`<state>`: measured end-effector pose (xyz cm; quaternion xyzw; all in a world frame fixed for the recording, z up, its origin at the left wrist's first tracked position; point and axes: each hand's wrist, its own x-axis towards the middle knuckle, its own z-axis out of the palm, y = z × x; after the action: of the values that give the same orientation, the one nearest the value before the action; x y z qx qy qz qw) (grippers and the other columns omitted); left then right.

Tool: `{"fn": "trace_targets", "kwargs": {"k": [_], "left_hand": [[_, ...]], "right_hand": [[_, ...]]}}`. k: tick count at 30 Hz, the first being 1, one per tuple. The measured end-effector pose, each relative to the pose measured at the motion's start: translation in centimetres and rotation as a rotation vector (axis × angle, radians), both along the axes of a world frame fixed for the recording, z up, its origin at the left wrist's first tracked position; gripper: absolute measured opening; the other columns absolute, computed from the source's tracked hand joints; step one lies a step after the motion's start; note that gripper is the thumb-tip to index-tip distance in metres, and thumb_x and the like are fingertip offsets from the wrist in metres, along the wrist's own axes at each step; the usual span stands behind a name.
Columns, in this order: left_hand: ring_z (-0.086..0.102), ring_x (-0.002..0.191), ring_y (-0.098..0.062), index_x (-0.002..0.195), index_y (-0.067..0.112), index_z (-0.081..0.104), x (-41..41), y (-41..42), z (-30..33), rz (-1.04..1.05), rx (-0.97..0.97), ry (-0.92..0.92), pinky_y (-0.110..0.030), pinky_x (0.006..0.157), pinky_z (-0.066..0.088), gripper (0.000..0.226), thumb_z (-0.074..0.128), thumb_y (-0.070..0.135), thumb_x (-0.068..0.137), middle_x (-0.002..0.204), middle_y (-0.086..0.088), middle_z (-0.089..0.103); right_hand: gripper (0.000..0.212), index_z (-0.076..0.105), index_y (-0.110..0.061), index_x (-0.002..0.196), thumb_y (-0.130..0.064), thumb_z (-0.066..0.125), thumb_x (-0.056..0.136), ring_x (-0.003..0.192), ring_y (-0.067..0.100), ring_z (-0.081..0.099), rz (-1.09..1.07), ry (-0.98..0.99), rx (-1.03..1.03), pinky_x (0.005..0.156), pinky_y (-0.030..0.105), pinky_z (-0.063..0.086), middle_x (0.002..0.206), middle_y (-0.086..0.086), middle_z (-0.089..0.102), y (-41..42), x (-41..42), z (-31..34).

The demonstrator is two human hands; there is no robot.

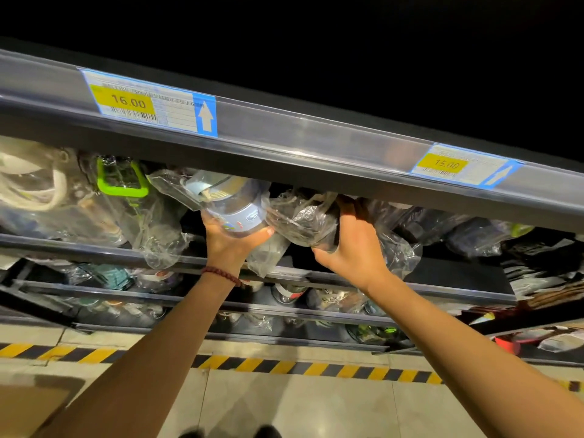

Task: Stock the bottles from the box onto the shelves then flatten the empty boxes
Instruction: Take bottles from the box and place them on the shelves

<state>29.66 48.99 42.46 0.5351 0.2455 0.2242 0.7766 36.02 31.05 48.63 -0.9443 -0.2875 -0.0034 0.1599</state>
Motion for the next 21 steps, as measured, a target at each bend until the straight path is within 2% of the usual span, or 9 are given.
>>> {"fn": "trace_targets", "kwargs": {"k": [3,6,10,12,14,15,17,19,21], "left_hand": [[0.061,0.104,-0.024,0.139,0.0,0.025,0.2,0.6,-0.2,-0.018,0.055,0.017,-0.03,0.082,0.056,0.112,0.082,0.001,0.043,0.125,-0.025,0.052],[0.058,0.107,-0.019,0.138,0.0,0.026,0.3,1.7,-0.6,-0.016,0.119,0.053,-0.035,0.097,0.049,0.105,0.081,-0.01,0.049,0.124,-0.018,0.053],[0.054,0.115,-0.024,0.13,0.001,0.032,-0.1,3.2,-0.9,-0.06,0.266,0.094,-0.041,0.103,0.044,0.104,0.088,0.005,0.043,0.125,-0.016,0.049],[0.049,0.121,-0.022,0.127,0.01,0.027,-0.1,3.8,-1.1,-0.046,0.324,0.086,-0.026,0.105,0.041,0.098,0.084,-0.009,0.049,0.13,-0.018,0.046],[0.045,0.119,-0.015,0.132,0.005,0.022,-0.2,4.3,-1.3,-0.039,0.414,0.082,-0.002,0.094,0.035,0.1,0.08,-0.013,0.053,0.129,-0.015,0.045],[0.044,0.117,-0.013,0.135,0.0,0.02,-0.2,4.5,-1.3,-0.041,0.448,0.086,0.003,0.089,0.034,0.102,0.081,-0.011,0.053,0.126,-0.01,0.045],[0.046,0.116,-0.01,0.135,-0.001,0.023,-0.4,4.9,-1.5,-0.042,0.51,0.102,0.003,0.087,0.034,0.103,0.085,-0.003,0.052,0.122,-0.004,0.045],[0.049,0.112,-0.01,0.128,0.004,0.029,-0.6,5.2,-1.3,-0.06,0.538,0.136,0.002,0.084,0.038,0.096,0.087,0.002,0.052,0.12,-0.003,0.048],[0.053,0.106,-0.007,0.118,0.01,0.031,-0.7,5.3,-1.1,-0.081,0.536,0.158,0.003,0.077,0.041,0.086,0.087,0.002,0.053,0.116,-0.003,0.049]], "right_hand": [[0.045,0.034,-0.012,0.079,-0.031,0.074,0.073,0.063,0.02,0.038,0.012,-0.031,0.026,0.06,0.032,0.024,0.061,-0.006,0.029,0.1,-0.1,-0.5],[0.044,0.046,-0.006,0.095,-0.025,0.077,0.069,0.067,0.018,0.035,0.063,-0.059,0.079,0.063,0.032,0.025,0.067,-0.013,0.024,0.1,-0.2,-0.7],[0.057,0.05,0.002,0.111,-0.023,0.078,0.068,0.072,0.019,0.037,0.123,-0.095,0.055,0.067,0.033,0.028,0.071,-0.008,0.032,0.0,-0.1,-0.8],[0.057,0.05,0.002,0.11,-0.023,0.079,0.067,0.069,0.019,0.037,0.148,-0.102,0.051,0.065,0.033,0.028,0.069,-0.007,0.032,0.0,-0.1,-0.7],[0.054,0.05,0.0,0.104,-0.02,0.081,0.064,0.063,0.017,0.036,0.179,-0.095,0.087,0.061,0.032,0.029,0.067,-0.014,0.027,0.0,-0.1,-0.7],[0.05,0.048,-0.005,0.098,-0.019,0.081,0.064,0.059,0.013,0.034,0.169,-0.077,0.12,0.059,0.028,0.029,0.067,-0.015,0.026,0.1,-0.1,-0.7],[0.049,0.037,-0.017,0.085,-0.018,0.082,0.065,0.055,0.005,0.034,0.1,-0.019,0.221,0.051,0.018,0.031,0.066,-0.013,0.031,0.2,-0.1,-0.6],[0.046,0.043,-0.015,0.088,-0.021,0.082,0.064,0.058,-0.001,0.047,0.002,0.063,0.359,0.052,0.011,0.04,0.067,-0.013,0.045,0.4,0.2,-0.4],[0.044,0.052,-0.011,0.096,-0.02,0.082,0.065,0.066,-0.007,0.059,-0.063,0.136,0.491,0.062,0.009,0.047,0.072,-0.016,0.058,0.8,0.6,-0.7]]}}
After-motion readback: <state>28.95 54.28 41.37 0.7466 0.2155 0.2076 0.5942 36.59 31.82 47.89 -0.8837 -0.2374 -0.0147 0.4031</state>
